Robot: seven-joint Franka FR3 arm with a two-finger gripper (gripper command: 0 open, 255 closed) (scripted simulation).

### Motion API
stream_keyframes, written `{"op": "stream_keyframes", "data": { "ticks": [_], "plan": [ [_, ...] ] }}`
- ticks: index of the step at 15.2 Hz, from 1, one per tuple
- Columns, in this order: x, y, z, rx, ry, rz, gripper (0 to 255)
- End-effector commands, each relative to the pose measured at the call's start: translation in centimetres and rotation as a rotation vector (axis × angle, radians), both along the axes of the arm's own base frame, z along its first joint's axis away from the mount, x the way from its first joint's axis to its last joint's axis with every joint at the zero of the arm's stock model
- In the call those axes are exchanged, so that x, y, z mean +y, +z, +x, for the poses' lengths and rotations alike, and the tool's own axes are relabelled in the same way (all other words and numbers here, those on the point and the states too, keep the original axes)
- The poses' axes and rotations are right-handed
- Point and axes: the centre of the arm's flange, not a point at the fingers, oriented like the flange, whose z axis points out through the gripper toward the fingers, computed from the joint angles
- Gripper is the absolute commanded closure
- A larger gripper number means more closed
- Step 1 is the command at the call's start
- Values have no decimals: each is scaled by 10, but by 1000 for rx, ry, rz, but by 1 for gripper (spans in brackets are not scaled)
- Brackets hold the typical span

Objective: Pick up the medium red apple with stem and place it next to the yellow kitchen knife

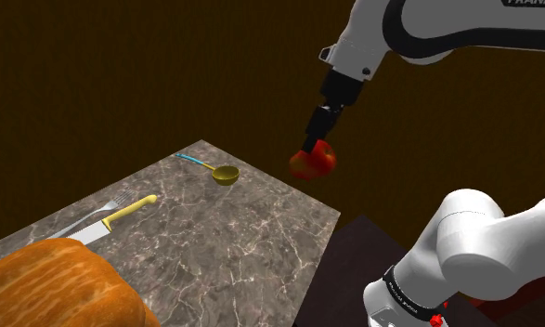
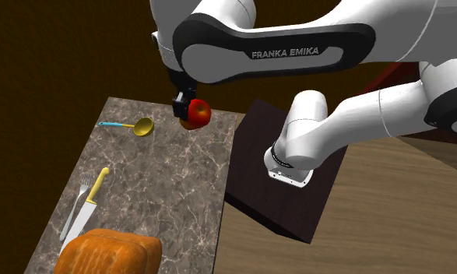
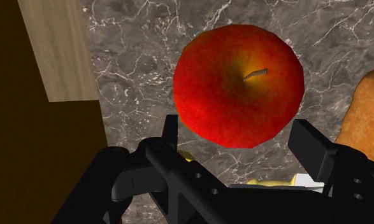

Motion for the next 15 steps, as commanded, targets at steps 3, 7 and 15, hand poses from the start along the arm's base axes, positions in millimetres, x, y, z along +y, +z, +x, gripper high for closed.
{"op": "stream_keyframes", "data": {
  "ticks": [3,7,15],
  "plan": [
    [37,1,39,0,0,1,255],
    [73,1,77,0,0,1,255],
    [146,2,154,0,0,1,255]
  ]
}}
